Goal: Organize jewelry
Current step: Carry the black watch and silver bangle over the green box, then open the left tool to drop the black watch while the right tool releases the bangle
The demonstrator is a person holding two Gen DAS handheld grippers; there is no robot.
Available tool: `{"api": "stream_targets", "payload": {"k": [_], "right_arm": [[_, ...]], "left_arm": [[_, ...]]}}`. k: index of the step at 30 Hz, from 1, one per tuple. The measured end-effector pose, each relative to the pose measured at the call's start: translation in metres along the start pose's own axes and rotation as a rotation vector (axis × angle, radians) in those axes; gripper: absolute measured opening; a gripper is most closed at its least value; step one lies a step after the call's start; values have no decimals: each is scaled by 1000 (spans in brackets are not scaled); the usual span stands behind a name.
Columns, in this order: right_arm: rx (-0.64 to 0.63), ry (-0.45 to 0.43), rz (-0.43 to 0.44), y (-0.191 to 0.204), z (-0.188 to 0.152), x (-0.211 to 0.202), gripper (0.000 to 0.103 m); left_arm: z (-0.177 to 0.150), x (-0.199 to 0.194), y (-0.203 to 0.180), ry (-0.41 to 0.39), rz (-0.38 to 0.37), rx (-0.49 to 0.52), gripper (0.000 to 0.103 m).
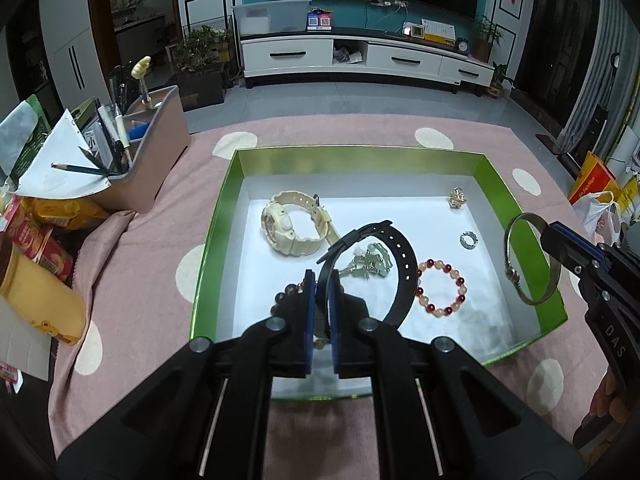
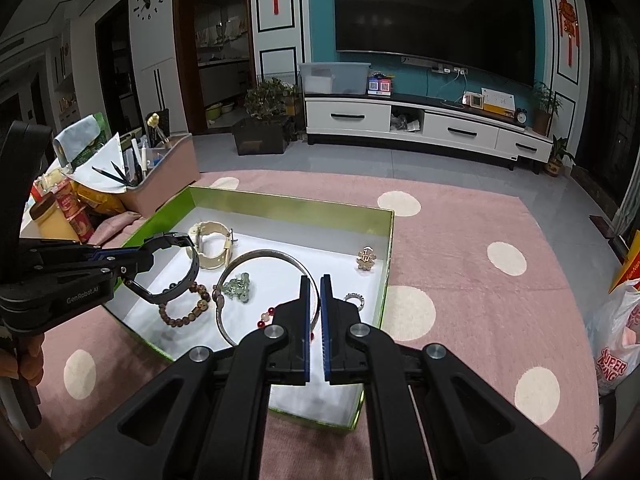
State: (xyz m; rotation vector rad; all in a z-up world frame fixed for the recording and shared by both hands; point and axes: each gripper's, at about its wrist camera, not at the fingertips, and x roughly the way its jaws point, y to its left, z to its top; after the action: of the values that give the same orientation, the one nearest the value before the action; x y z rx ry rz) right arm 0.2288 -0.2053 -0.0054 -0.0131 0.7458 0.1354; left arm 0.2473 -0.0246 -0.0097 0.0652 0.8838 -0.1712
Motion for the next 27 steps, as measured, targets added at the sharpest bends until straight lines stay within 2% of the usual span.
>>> {"api": "stream_targets", "payload": {"k": [9, 14, 18, 20, 22, 24, 27], "right_arm": [[3, 49, -11, -1, 5, 23, 4], [-9, 79, -15, 0, 8, 37, 5], [-1, 89, -24, 1, 7, 44, 10], [7, 87, -19, 0, 7, 44, 14], [-1, 72, -30, 0, 7, 40, 23], [4, 63, -30, -1, 7, 35, 28], [15, 51, -30, -3, 8, 29, 29]], "left_arm": [[8, 24, -4, 45, 6, 14, 7], [11, 35, -5, 71, 3, 8, 11], [13, 40, -6, 77, 6, 5, 15], [13, 40, -7, 72, 11, 8, 20], [13, 38, -8, 66, 13, 10, 32], [12, 36, -7, 59, 15, 14, 36], [13, 31, -7, 50, 17, 12, 47]]}}
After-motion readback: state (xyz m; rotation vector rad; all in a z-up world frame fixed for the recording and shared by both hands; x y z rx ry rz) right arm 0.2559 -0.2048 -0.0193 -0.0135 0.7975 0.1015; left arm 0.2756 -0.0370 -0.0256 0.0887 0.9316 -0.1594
